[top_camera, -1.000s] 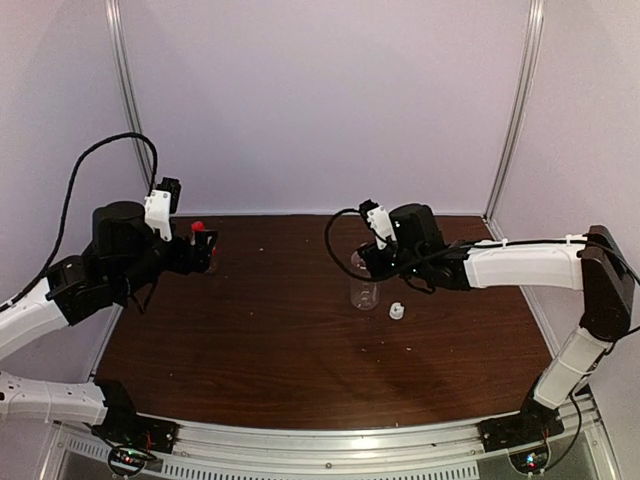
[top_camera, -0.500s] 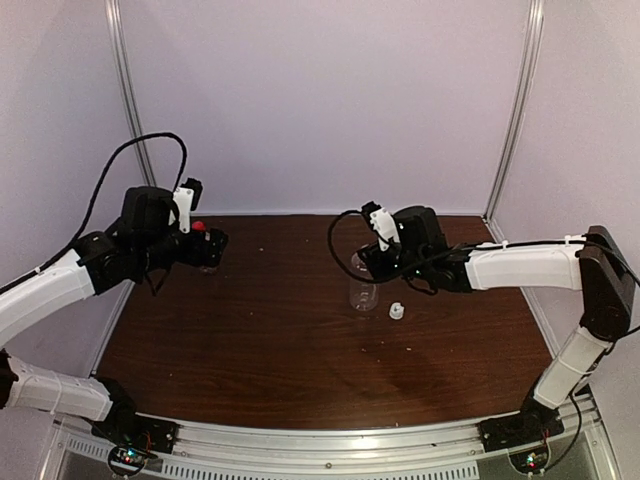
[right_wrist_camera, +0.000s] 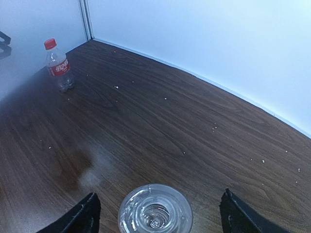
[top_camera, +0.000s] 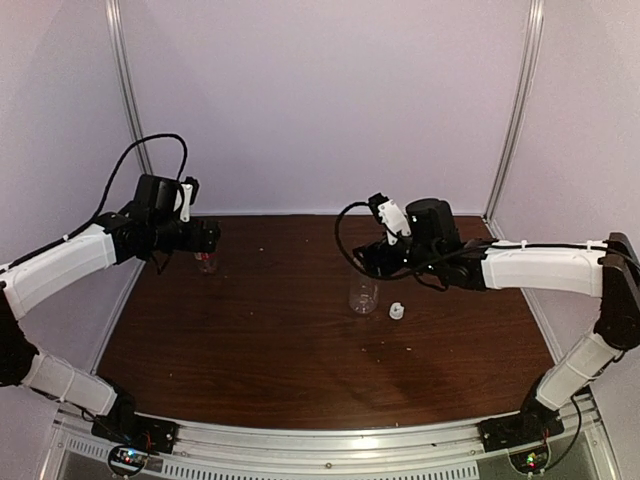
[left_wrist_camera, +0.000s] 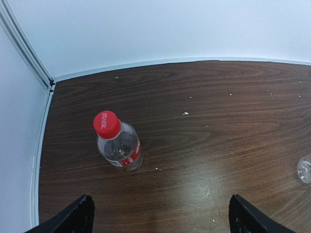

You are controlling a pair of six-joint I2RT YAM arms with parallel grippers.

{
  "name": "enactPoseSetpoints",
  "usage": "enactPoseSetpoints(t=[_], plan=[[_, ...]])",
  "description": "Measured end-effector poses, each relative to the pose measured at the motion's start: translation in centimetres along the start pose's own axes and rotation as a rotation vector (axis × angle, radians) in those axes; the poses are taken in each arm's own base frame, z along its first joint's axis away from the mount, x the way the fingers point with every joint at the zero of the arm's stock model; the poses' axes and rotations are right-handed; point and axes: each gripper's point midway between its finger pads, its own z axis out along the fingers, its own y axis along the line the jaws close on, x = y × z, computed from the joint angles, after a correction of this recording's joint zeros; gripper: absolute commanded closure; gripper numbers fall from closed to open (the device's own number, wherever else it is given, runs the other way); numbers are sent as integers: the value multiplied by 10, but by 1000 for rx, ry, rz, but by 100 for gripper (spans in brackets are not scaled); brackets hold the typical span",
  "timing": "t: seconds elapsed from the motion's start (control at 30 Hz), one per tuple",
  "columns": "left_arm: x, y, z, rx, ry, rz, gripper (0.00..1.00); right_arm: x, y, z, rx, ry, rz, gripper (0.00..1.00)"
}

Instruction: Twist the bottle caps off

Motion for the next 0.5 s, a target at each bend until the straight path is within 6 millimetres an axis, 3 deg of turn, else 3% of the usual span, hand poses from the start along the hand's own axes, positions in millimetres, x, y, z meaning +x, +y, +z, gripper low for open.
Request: enactPoseSetpoints(t=[0.3, 0.5], plan=[[-11, 48, 43, -87, 55, -76, 10, -28, 10, -30, -76, -60, 14, 4], [-15, 52, 79, -94, 99, -61, 16, -38, 15, -45, -109, -82, 14, 2]])
